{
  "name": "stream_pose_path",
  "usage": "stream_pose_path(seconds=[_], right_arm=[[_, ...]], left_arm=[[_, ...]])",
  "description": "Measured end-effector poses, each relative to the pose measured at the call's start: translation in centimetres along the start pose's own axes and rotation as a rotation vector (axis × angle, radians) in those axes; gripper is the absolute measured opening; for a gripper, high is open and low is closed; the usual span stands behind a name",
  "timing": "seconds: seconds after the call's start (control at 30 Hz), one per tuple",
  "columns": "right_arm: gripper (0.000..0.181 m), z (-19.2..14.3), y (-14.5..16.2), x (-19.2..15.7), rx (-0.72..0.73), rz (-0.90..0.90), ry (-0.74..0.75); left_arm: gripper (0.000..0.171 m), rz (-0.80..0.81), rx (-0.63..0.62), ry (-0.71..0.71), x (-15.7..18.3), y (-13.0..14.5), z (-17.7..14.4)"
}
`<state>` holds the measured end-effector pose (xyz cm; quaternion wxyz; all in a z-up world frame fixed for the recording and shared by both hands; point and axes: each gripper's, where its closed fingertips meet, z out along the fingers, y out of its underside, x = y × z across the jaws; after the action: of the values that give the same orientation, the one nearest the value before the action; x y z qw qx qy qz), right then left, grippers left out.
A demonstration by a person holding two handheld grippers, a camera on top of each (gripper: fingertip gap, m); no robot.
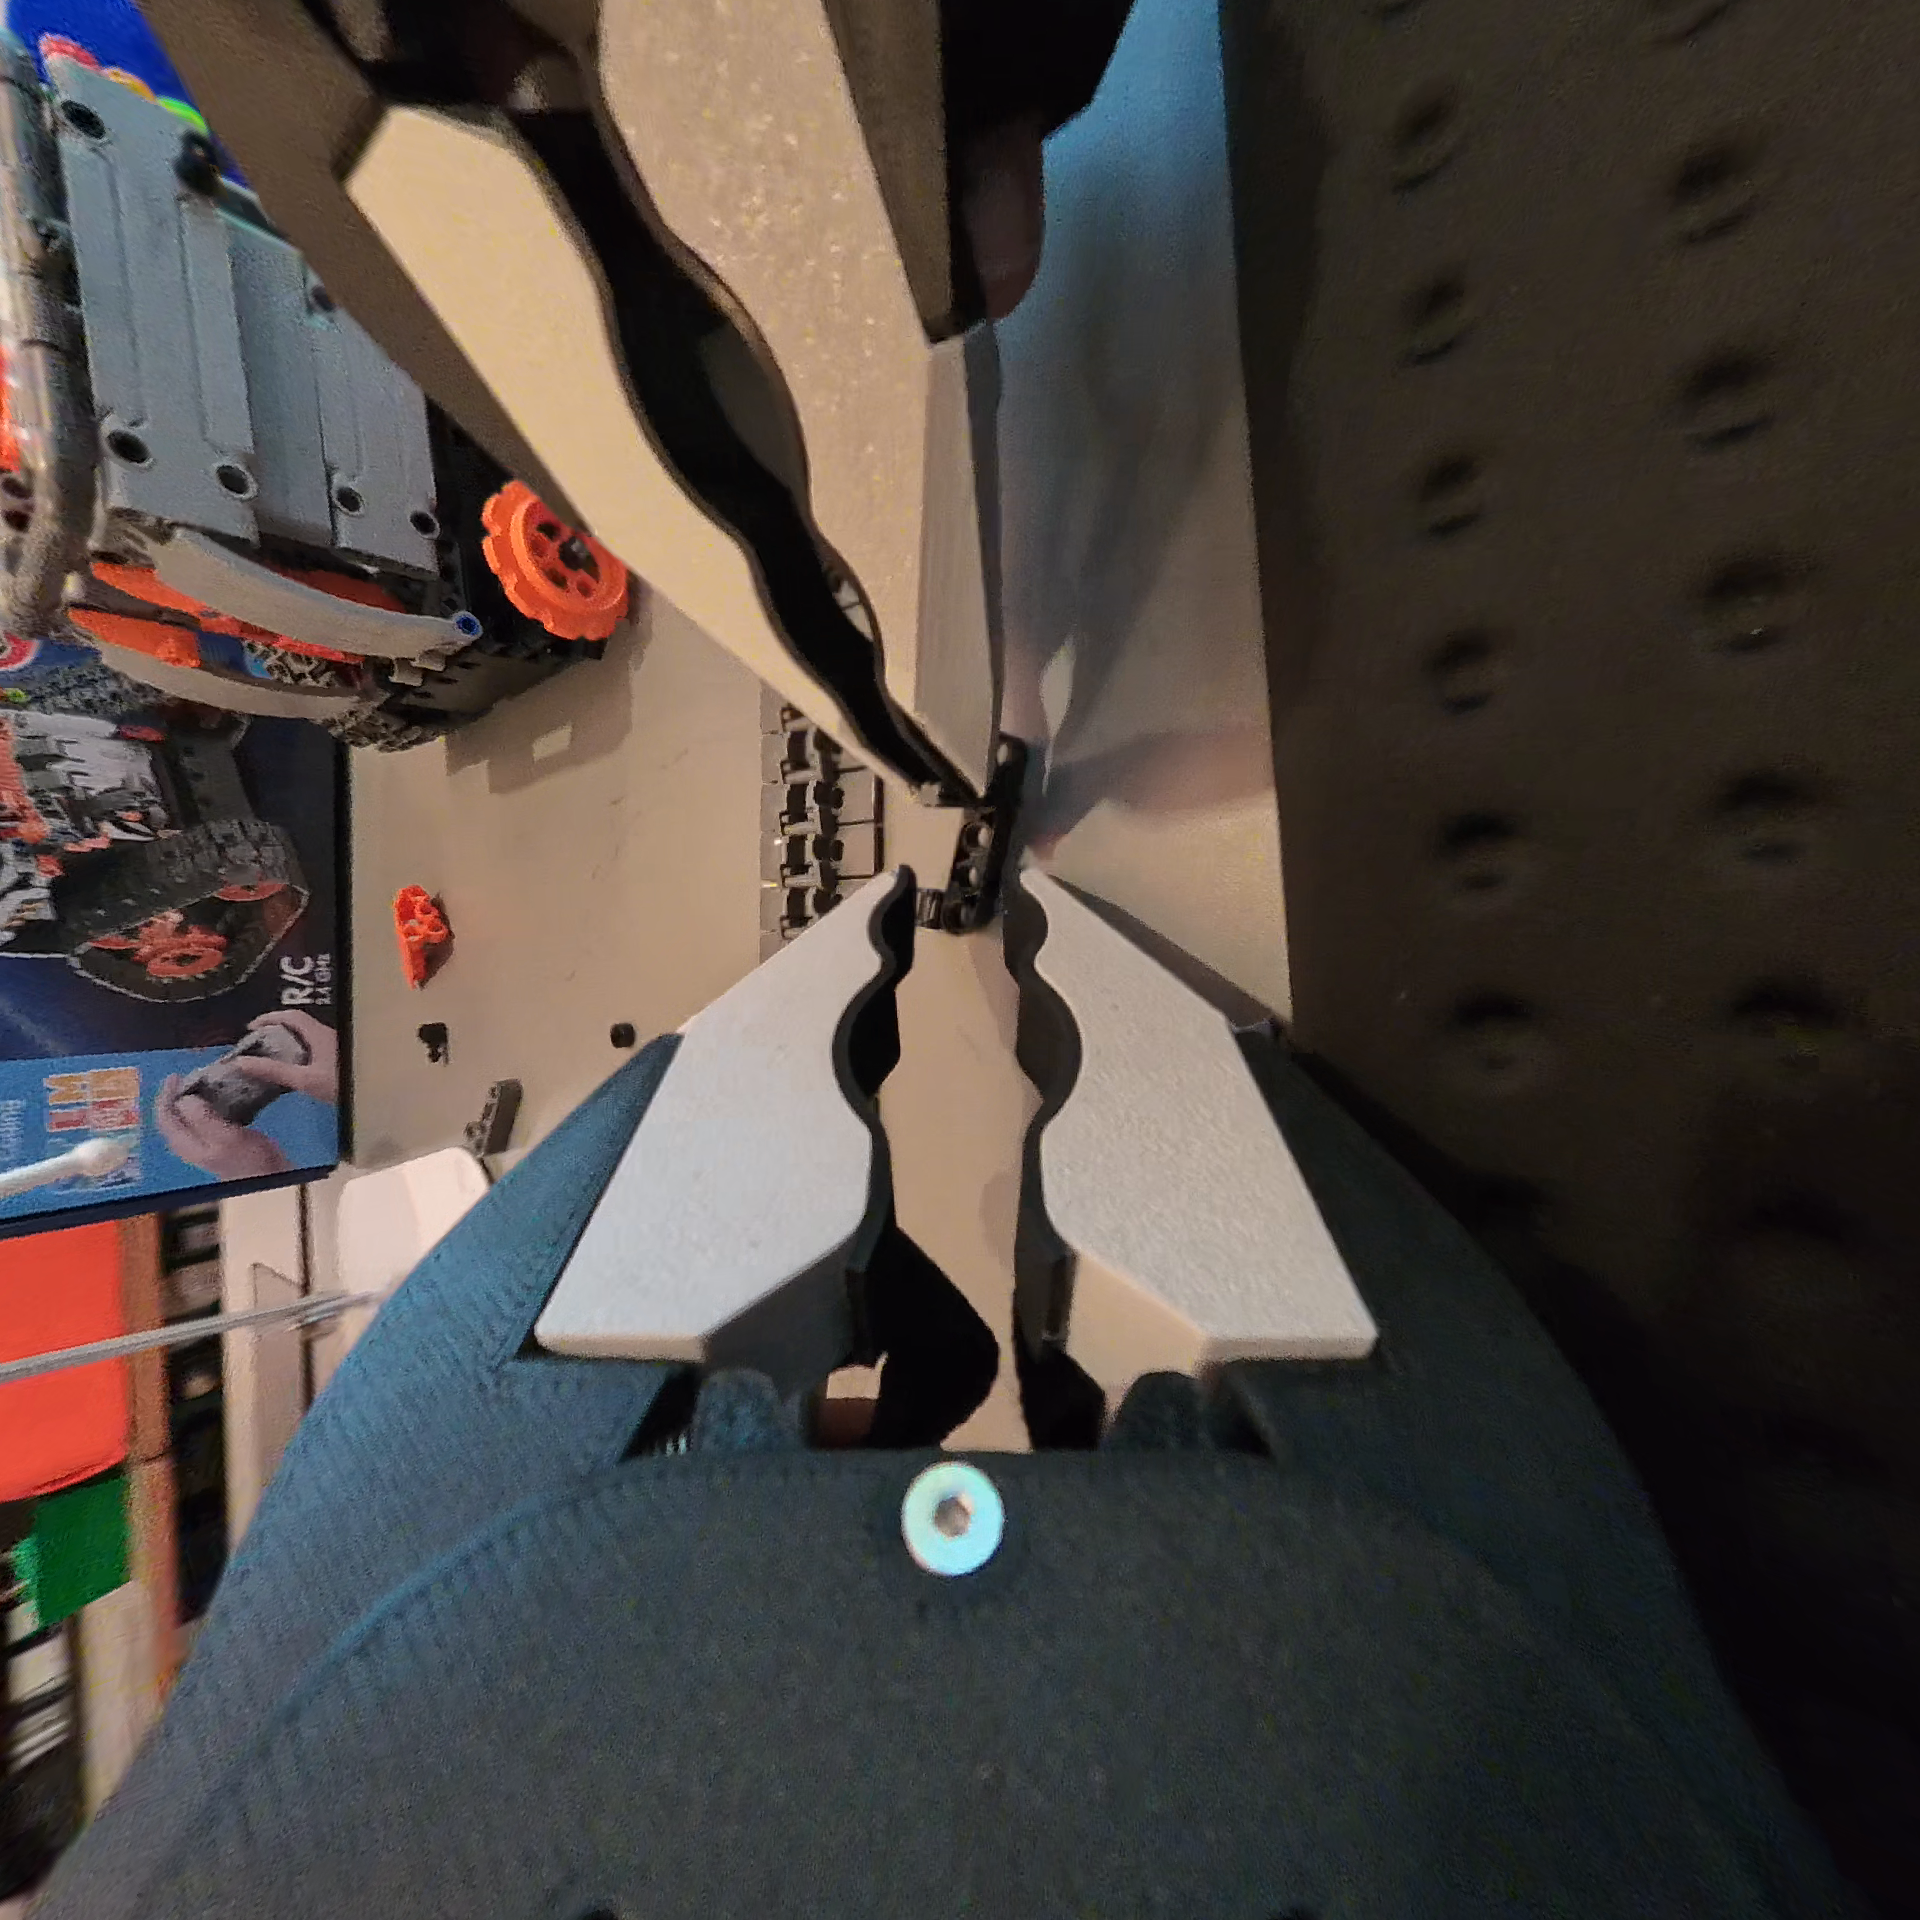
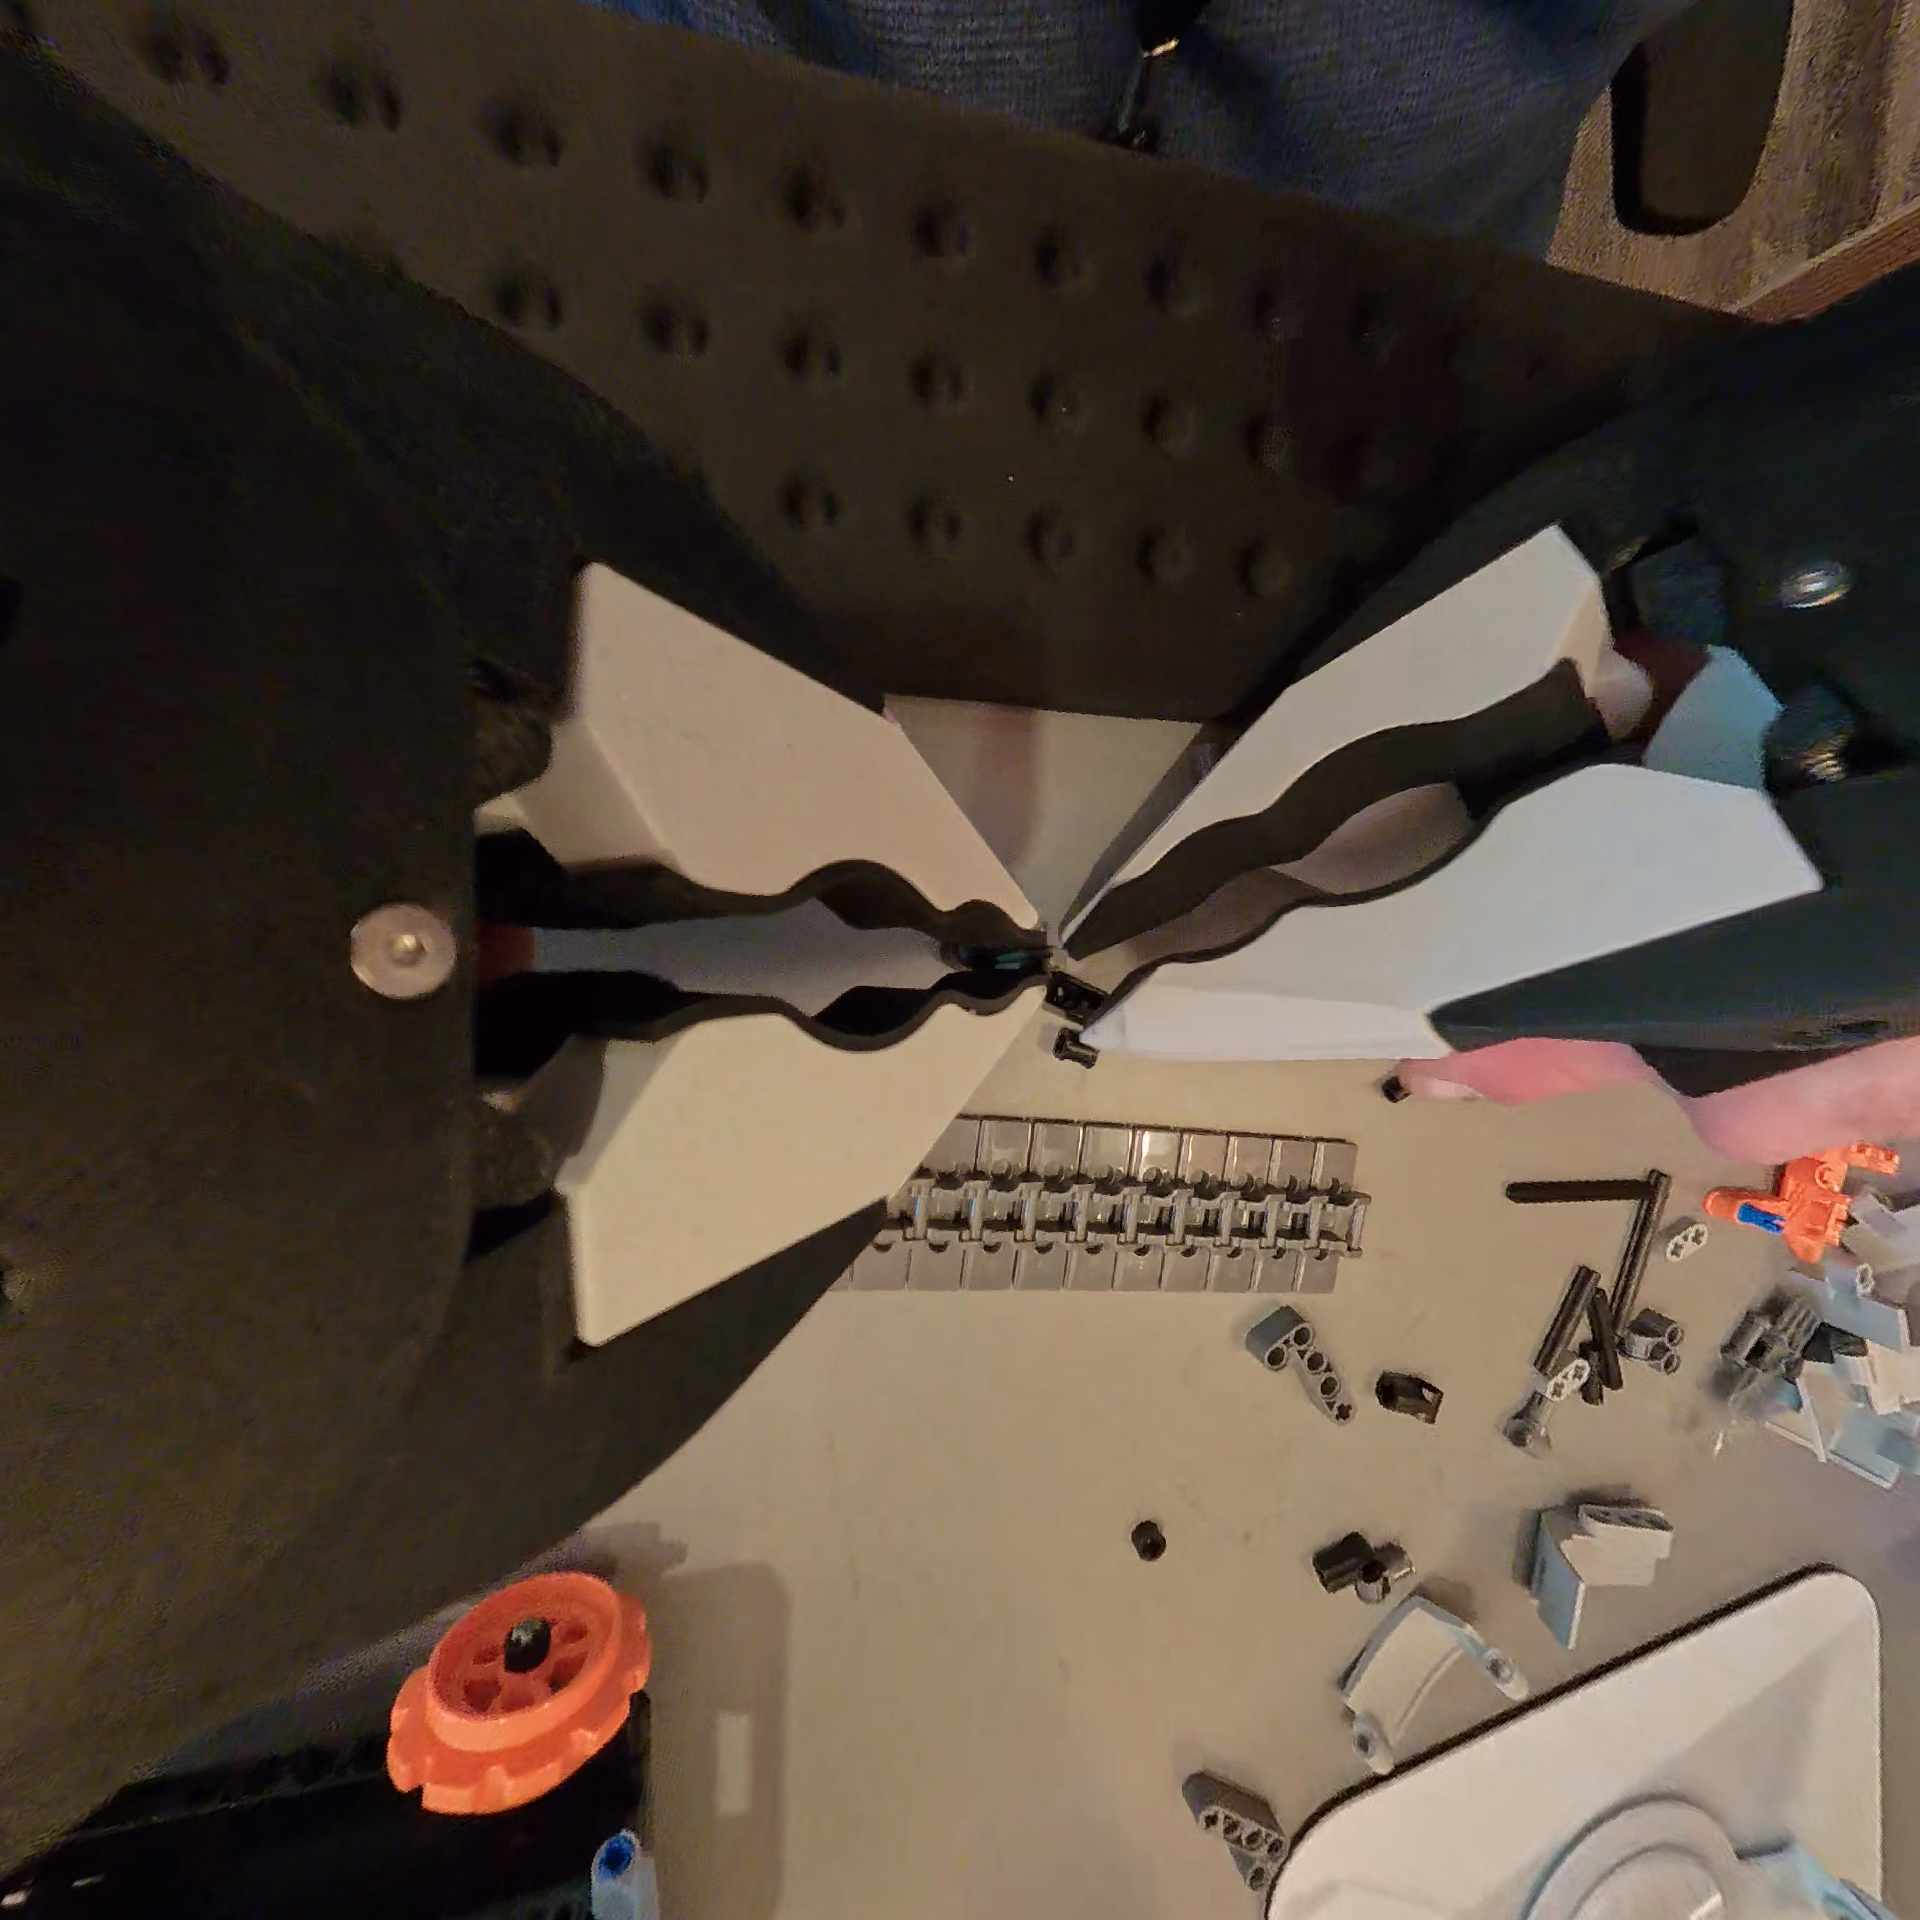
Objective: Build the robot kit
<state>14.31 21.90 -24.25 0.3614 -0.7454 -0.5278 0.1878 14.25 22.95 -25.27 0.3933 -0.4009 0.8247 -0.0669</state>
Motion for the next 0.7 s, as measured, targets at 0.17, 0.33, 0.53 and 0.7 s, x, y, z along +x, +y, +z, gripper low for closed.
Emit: stream_pose_path(seconds=[0.17,0.33,0.53,0.7], right_arm=[[0.001,0.0,0.0,-0.1,0.002,0.017,-0.03],[0.001,-0.2,0.2,0.1,0.007,0.062,-0.051],[0.006,-0.4,0.8,0.2,0.007,0.094,-0.066],[0.01,-1.1,0.7,0.7,0.015,0.088,-0.045]], left_arm=[[0.011,-0.069,0.059,0.055,0.2,-0.1,-0.9],[0.003,-0.056,0.046,0.067,1.1,0.3,0.2],[0.007,-0.068,0.057,0.069,0.6,0.1,0.0],[0.012,-0.093,0.077,0.059,-0.3,0.1,-0.5]])
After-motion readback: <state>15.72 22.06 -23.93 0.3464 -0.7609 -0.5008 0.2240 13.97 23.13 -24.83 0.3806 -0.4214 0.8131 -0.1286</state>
